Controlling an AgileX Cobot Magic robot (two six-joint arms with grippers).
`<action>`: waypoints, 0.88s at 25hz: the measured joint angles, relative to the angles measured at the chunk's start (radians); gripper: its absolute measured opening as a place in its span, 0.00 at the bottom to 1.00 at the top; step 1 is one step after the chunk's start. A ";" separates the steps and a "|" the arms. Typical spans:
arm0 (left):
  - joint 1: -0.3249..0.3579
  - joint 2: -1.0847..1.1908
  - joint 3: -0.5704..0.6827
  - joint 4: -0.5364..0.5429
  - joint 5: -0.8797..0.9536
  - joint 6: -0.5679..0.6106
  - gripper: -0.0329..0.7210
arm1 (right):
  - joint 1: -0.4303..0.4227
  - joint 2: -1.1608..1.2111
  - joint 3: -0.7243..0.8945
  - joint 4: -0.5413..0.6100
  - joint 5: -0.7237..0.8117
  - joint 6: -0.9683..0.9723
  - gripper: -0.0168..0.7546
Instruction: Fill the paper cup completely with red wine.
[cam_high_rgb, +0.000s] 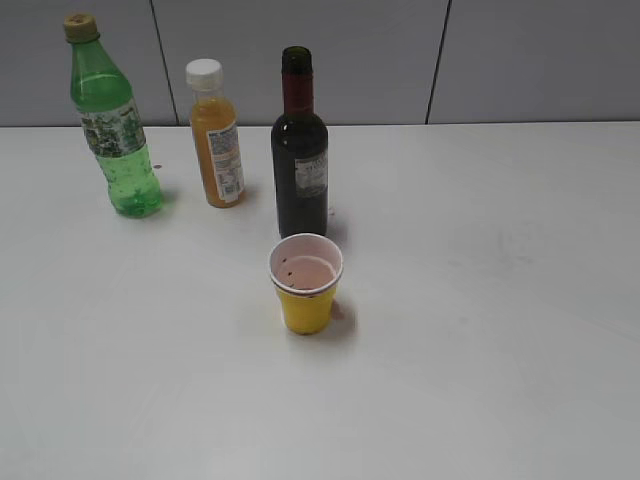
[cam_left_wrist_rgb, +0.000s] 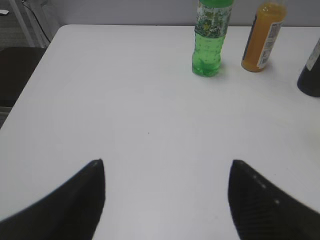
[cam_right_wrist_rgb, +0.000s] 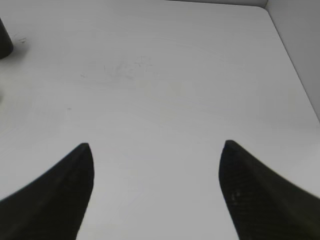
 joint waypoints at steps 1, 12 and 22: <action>0.000 0.000 0.000 0.000 0.000 0.000 0.82 | 0.000 0.000 0.000 0.000 0.000 0.000 0.79; 0.000 0.014 -0.025 0.000 -0.096 0.006 0.82 | 0.000 0.000 0.000 0.000 0.000 -0.001 0.79; -0.015 0.305 -0.035 -0.201 -0.404 0.245 0.83 | 0.000 0.000 0.000 0.000 0.000 0.000 0.79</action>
